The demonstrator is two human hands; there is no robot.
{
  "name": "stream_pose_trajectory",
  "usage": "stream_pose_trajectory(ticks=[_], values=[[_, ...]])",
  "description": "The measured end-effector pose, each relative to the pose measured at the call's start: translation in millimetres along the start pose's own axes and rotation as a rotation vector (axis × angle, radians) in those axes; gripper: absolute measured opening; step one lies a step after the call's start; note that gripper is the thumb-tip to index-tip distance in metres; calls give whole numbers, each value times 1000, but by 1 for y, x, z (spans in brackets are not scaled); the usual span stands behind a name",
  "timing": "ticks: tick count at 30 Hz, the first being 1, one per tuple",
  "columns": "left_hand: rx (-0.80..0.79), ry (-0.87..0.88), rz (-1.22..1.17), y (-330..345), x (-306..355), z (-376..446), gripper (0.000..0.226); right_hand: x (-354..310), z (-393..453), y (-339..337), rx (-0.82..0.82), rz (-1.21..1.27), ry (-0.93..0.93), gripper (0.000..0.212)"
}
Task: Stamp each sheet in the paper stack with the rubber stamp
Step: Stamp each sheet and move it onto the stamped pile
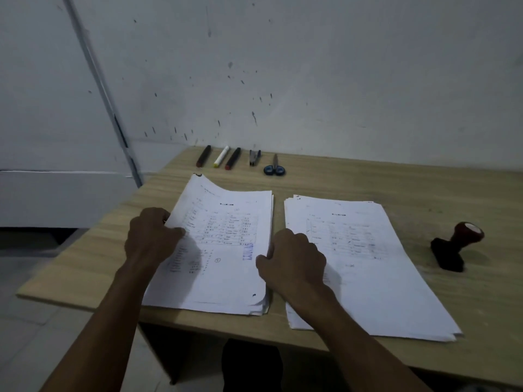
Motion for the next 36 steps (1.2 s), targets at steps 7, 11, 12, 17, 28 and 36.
stream_pose_trajectory(ticks=[7,11,12,17,28,36], values=[[-47,-36,121,6,-2,-2,60,-8,-7,8,-40,4,-69,37],[-72,-9,111,8,7,-3,45,-19,-9,15,-44,21,-107,37],[-78,-8,120,8,8,-3,45,-20,-9,17,-44,22,-111,37],[-91,-29,166,11,9,-5,54,-16,-9,14,-39,47,-126,36],[147,246,-186,12,111,-56,41,27,-10,-48,124,619,-236,20],[95,420,-262,34,199,-85,27,103,-17,-130,419,745,-164,4]])
Point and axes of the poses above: each hand's wrist, its own z-axis towards the middle knuckle, its own y-axis out of the palm, x = y × z, the point moved 10 cm from there along z, towards the middle knuckle, and after that the axes turned 11 degrees about z, right-handed, at the moved point
